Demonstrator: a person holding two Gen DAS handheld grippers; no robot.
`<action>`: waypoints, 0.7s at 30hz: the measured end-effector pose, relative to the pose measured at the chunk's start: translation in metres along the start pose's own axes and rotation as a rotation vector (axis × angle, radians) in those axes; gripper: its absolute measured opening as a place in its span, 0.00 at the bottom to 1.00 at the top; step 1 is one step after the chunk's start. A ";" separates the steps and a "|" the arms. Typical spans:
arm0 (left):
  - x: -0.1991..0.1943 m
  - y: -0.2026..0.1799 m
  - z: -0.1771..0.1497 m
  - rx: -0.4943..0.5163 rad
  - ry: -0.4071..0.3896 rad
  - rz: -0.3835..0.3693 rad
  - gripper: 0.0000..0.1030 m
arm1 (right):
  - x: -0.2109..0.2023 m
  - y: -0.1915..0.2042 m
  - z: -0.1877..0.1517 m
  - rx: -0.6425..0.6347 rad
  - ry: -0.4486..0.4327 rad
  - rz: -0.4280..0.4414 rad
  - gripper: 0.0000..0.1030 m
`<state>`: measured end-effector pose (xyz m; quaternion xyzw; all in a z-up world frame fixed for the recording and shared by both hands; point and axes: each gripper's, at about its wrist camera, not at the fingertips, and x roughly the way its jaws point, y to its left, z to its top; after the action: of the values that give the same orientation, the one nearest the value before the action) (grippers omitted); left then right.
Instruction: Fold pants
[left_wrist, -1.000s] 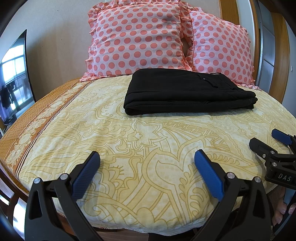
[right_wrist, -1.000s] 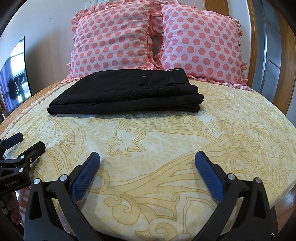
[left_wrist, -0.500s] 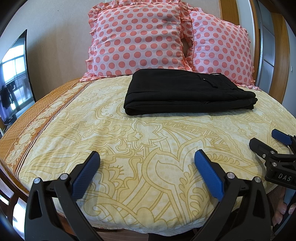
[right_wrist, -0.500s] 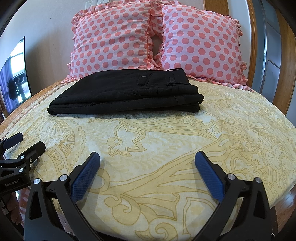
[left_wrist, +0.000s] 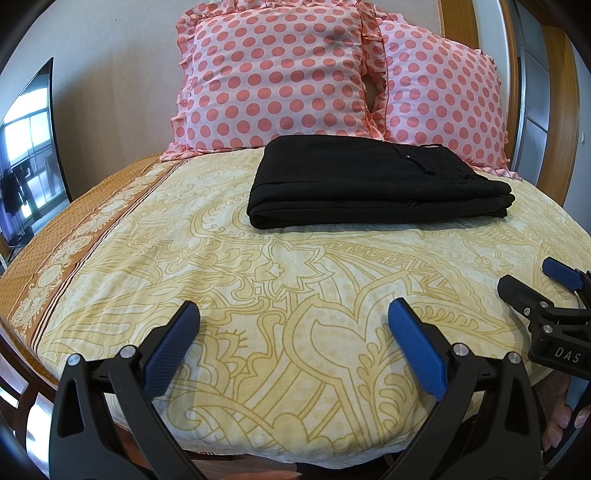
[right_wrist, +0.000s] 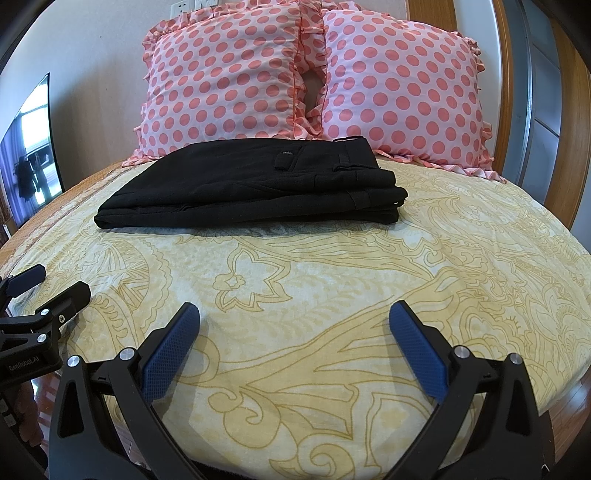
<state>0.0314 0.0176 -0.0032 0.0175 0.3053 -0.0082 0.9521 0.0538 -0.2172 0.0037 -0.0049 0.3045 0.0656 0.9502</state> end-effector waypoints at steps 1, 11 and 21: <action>0.000 0.000 0.000 -0.001 0.000 -0.001 0.98 | 0.000 0.000 0.000 0.000 0.000 0.000 0.99; 0.001 -0.001 0.001 -0.001 -0.003 0.000 0.98 | 0.000 -0.001 0.000 -0.001 0.000 0.001 0.99; 0.001 -0.002 0.001 -0.005 -0.002 0.002 0.98 | 0.000 -0.001 0.000 -0.002 -0.001 0.002 0.99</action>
<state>0.0323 0.0154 -0.0029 0.0156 0.3045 -0.0064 0.9524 0.0537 -0.2180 0.0038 -0.0054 0.3041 0.0669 0.9503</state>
